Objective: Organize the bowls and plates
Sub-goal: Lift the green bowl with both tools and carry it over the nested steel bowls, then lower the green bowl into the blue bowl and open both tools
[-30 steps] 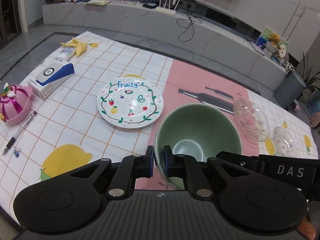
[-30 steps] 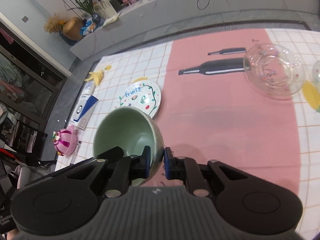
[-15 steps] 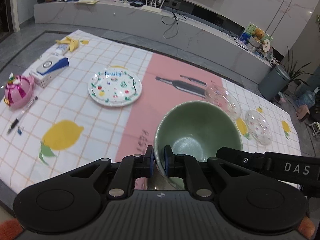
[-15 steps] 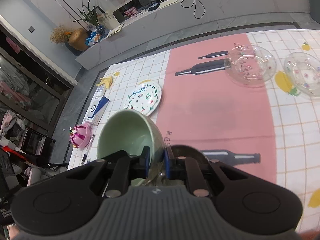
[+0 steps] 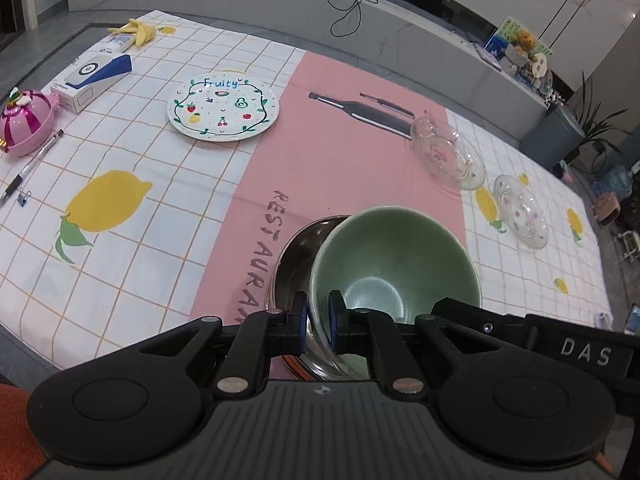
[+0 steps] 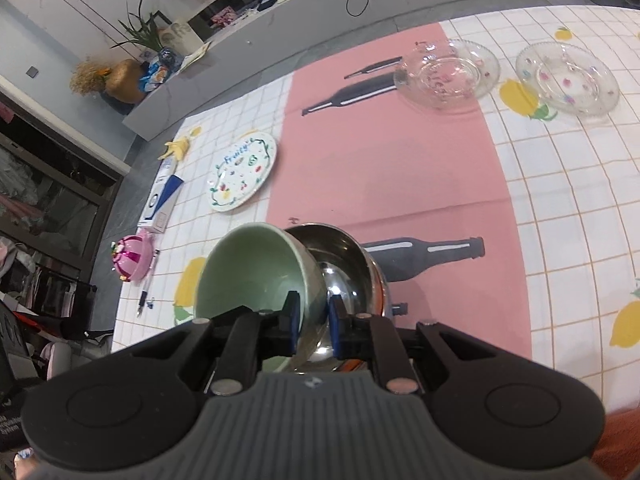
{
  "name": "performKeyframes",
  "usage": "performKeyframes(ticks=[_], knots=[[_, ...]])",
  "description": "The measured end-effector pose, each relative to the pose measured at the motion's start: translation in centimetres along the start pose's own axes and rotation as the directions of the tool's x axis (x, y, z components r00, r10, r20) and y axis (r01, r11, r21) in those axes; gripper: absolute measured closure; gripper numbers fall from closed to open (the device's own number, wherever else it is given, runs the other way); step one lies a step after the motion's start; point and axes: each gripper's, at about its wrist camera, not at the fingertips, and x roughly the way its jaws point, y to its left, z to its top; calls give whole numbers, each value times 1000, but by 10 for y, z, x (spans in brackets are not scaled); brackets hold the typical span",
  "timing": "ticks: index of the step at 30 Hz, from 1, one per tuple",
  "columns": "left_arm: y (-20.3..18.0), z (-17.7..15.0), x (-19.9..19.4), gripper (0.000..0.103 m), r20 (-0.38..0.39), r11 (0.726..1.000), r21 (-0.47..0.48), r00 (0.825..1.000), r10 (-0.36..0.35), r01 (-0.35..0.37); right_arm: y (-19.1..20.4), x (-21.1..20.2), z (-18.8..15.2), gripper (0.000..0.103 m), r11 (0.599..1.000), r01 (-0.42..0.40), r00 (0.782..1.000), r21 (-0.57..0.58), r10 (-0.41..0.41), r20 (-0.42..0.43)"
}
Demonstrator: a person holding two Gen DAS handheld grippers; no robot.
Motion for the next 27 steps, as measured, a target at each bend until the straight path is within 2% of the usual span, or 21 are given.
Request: performKeyframes(ticks=[7,20,27], knots=[[-7,1,15,91,-29,997,58,999,46,-44,-13,15,0,90,1000,-3,1000,30,4,-18],[-24,4,24,88,-28,973,186,989,147,-139,-9,30,2,90,998,41,999,-37,-42,-21],[-24,4,22,86,-27,970,204,989,142,-134,-1,30,-1,88,993,73,997,-90,-74,-7]])
